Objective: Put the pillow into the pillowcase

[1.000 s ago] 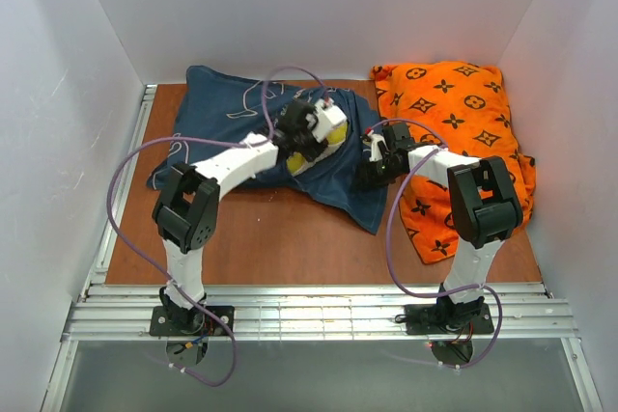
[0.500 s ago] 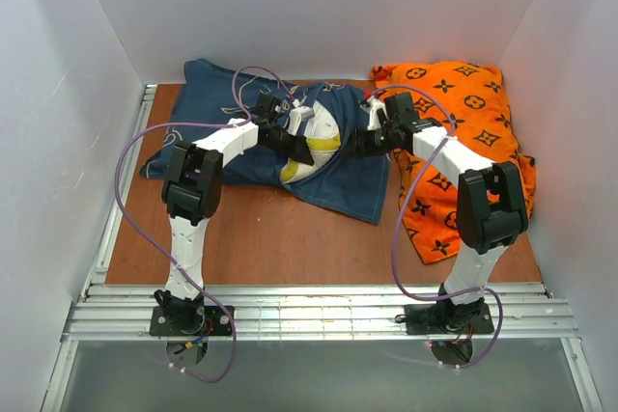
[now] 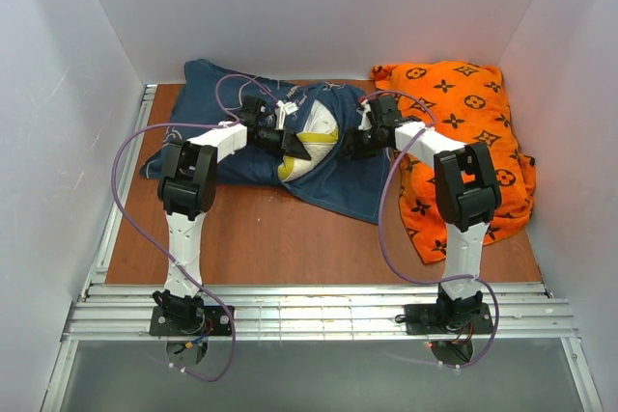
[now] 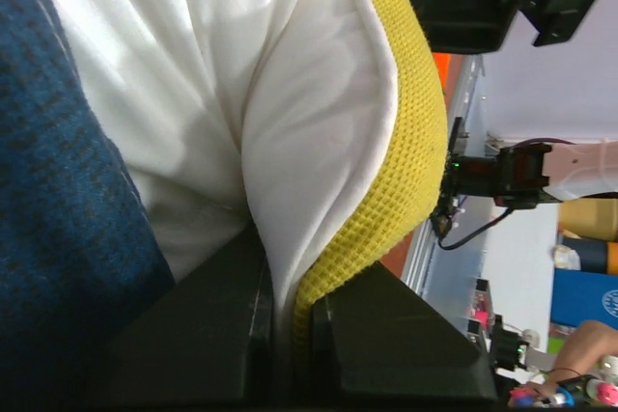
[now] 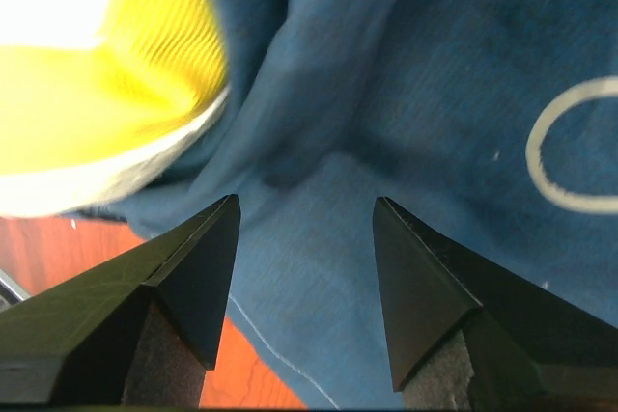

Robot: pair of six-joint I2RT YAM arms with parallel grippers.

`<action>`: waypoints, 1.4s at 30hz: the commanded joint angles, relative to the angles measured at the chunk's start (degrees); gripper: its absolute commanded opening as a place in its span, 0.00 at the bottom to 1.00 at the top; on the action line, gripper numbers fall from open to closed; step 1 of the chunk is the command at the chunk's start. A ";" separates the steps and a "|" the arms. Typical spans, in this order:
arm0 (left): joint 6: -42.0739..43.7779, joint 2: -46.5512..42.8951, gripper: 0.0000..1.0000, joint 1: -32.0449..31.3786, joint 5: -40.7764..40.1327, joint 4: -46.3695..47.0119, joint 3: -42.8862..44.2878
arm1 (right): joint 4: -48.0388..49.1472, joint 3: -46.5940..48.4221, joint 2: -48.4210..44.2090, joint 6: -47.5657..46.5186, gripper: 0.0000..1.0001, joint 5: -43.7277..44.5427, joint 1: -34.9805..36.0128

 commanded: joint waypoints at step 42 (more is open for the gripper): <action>-21.52 2.33 0.00 4.03 15.07 13.81 -4.81 | 6.36 -3.11 0.20 -1.83 0.47 0.53 2.93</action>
